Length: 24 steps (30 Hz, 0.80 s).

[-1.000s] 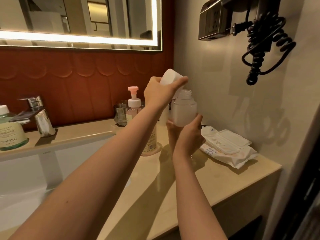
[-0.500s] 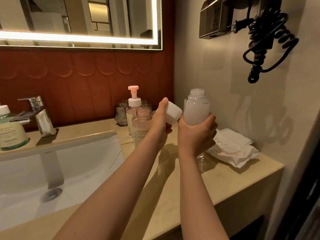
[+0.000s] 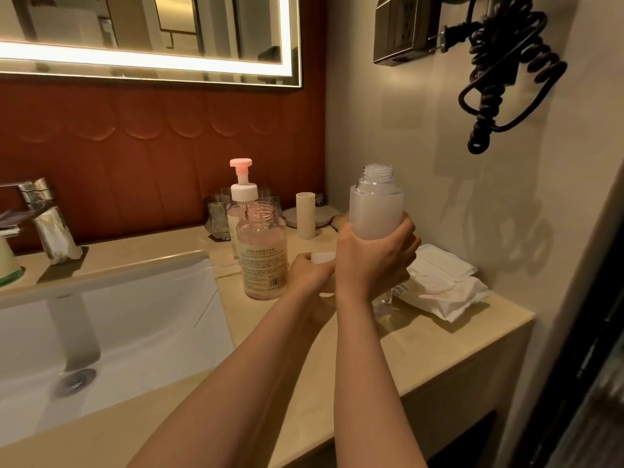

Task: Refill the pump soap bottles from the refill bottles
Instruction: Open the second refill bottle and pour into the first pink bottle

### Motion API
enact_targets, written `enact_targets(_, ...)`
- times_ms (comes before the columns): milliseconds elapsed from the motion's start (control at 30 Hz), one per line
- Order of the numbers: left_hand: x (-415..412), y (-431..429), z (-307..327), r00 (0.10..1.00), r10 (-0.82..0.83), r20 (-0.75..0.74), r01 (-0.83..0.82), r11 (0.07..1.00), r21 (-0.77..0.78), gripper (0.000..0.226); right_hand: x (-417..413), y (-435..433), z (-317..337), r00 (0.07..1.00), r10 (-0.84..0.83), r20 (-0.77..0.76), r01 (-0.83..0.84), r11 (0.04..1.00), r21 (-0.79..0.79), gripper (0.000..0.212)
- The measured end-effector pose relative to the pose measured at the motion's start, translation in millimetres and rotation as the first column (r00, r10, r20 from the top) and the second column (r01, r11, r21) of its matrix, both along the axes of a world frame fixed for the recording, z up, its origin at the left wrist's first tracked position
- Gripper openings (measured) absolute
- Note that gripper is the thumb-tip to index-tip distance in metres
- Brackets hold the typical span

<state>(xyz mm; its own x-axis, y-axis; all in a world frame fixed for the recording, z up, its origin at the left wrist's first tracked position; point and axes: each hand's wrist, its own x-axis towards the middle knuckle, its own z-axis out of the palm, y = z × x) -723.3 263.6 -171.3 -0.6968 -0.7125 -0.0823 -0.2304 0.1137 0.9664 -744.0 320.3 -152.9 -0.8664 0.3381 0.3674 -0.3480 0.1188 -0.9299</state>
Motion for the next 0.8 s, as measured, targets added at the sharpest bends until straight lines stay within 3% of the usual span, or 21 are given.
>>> enact_targets(133, 1.0, -6.9, -5.7, 0.997, -0.002, 0.075, 0.029, 0.93, -0.366, 0.064, -1.7, -1.8, -0.5, 1.0, 0.008, -0.003, -0.008, 1.0, -0.008, 0.067)
enact_targets(333, 4.4, -3.5, -7.6, 0.998, -0.007, 0.069, 0.041, 0.858, -0.512, 0.06, -0.2, -1.9, -1.4, 1.0, 0.008, -0.018, -0.008, 1.0, -0.019, 0.067)
enact_targets(467, 15.2, -4.6, 9.4, 0.978, -0.026, -0.207, -0.118, 0.751, -0.65, 0.045, 2.2, -1.5, -0.3, 1.0, 0.008, -0.024, -0.008, 1.0, -0.024, 0.067)
enact_targets(533, 27.9, -3.9, 25.5, 0.916, -0.067, -0.396, -0.265, 0.64, -0.722, 0.035, 3.0, -1.3, -0.3, 1.0, 0.015, -0.026, -0.015, 1.0, -0.015, 0.067)
enact_targets(633, 46.1, -5.6, 44.0, 0.76, -0.074, -0.646, -0.542, 0.477, -0.692, 0.031, 4.0, -0.9, -1.9, 0.999, 0.022, -0.05, -0.021, 0.999, 0.031, 0.069)
enact_targets(700, 57.9, -14.1, 50.8, 0.688, 0.066, -0.722, -0.65, 0.499, -0.574, 0.038, 6.1, -1.3, -1.6, 0.997, 0.027, -0.066, -0.024, 0.999, 0.049, 0.068)
enact_targets(800, 67.1, -34.7, 42.9, 0.795, 0.293, -0.531, -0.584, 0.603, -0.543, 0.066, 9.8, -3.0, -0.7, 0.995, 0.03, -0.093, -0.024, 0.997, 0.067, 0.068)
